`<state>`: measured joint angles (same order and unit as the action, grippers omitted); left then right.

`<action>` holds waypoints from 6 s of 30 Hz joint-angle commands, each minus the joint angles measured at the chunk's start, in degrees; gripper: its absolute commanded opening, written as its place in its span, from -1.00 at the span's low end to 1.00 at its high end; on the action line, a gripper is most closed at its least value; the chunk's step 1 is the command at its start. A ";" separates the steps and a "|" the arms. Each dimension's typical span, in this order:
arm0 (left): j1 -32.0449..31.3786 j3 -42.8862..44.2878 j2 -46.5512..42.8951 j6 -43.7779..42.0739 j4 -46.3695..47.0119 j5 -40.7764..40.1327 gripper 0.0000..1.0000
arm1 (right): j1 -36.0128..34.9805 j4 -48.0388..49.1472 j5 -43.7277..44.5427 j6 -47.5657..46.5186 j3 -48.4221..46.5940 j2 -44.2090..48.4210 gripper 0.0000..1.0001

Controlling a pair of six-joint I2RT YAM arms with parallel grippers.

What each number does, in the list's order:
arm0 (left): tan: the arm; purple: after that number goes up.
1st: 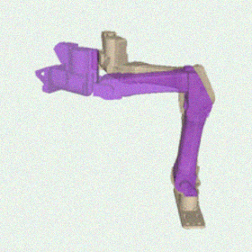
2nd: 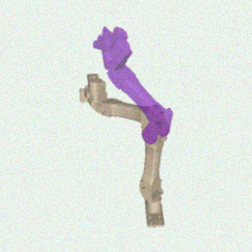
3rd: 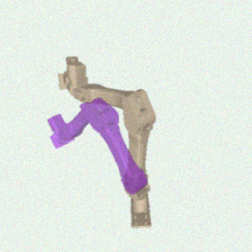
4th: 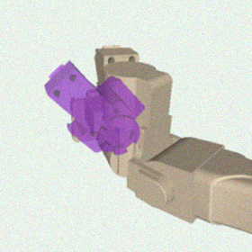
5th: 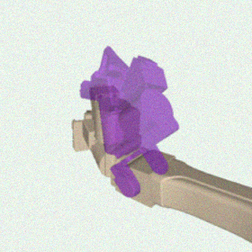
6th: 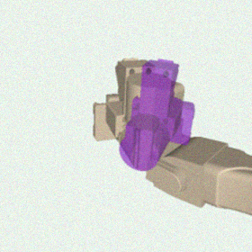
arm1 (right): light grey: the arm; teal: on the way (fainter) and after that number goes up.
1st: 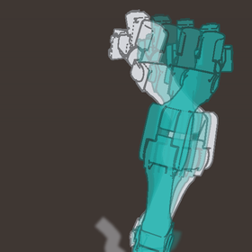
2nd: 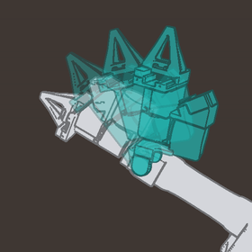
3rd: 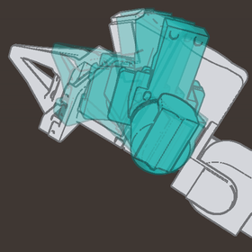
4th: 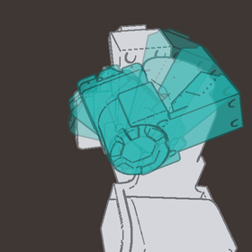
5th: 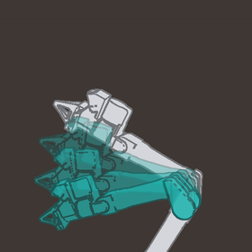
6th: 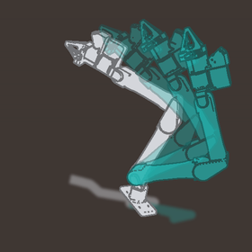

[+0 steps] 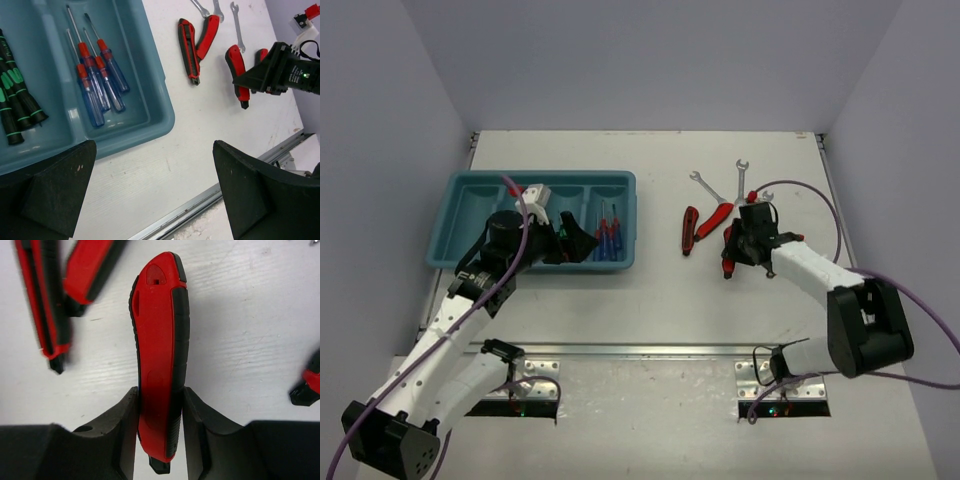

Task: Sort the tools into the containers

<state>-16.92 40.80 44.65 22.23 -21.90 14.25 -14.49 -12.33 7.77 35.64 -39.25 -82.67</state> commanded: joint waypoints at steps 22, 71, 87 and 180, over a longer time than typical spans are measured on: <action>-24.58 2.31 21.24 18.73 39.84 -2.98 0.69 | -16.97 31.39 -35.86 -3.94 13.97 34.05 -1.00; 16.80 39.19 44.96 -6.56 -14.94 -36.64 1.00 | -13.29 0.53 1.58 -4.90 8.80 30.87 0.98; 10.77 0.19 -5.19 -5.50 -1.32 -9.26 1.00 | -7.31 -14.74 15.75 22.84 -11.44 -1.75 0.98; 11.31 30.73 46.18 -14.31 -2.65 -53.75 -1.00 | -12.03 -1.01 0.77 -7.79 -3.61 16.81 0.98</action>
<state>-6.65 70.86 86.75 11.82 -22.32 -38.68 -26.56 -14.65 8.33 28.08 -42.82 -66.65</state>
